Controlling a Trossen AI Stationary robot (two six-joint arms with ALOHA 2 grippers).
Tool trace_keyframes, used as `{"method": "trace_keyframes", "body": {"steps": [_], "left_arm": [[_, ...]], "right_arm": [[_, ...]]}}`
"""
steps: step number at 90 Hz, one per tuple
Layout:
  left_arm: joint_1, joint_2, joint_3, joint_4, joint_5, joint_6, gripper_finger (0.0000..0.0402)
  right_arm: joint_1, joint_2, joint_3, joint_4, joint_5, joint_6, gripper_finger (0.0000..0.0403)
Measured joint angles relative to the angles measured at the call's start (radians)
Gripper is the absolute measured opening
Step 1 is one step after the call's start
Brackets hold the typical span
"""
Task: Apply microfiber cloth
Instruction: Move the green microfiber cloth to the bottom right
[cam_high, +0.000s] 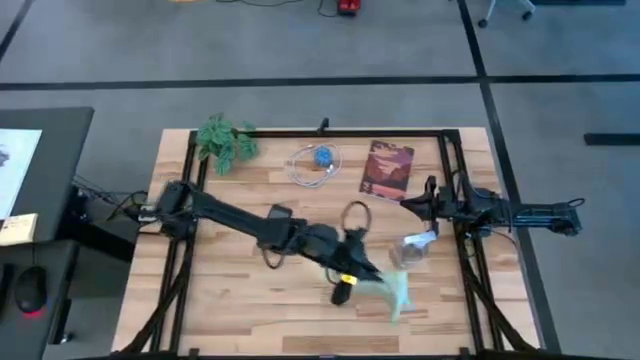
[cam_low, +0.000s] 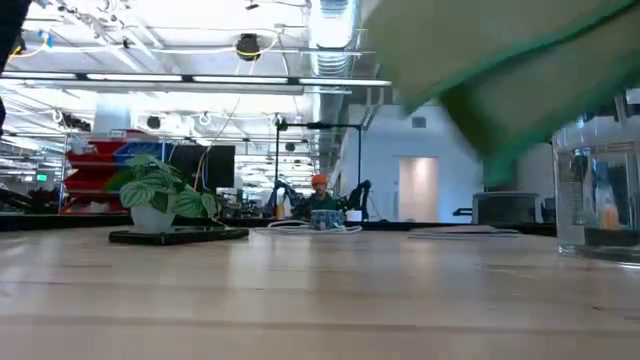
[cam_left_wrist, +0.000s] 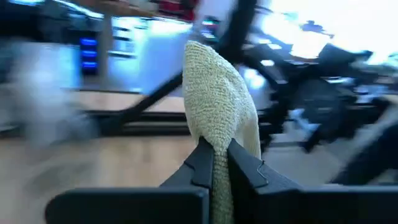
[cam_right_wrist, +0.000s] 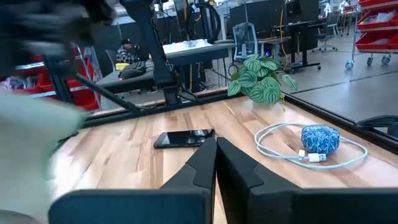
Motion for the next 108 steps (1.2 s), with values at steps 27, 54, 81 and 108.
{"method": "trace_keyframes", "body": {"steps": [27, 54, 81, 108], "left_arm": [[-0.032, 0.347, 0.421, -0.252, 0.067, -0.107, 0.0000], [-0.019, 0.532, 0.553, -0.250, -0.098, -0.041, 0.0006], [-0.010, 0.534, 0.553, -0.325, -0.125, 0.062, 0.0159], [0.039, 0.452, 0.553, -0.452, -0.129, 0.085, 0.0250]], "right_arm": [[0.000, 0.000, 0.000, -0.001, 0.000, 0.000, 0.0000], [0.000, 0.000, 0.000, -0.002, 0.000, 0.000, 0.0000], [0.000, 0.000, 0.000, -0.002, 0.000, 0.000, 0.0000], [0.000, 0.000, 0.000, -0.002, 0.000, 0.000, 0.0000]]}}
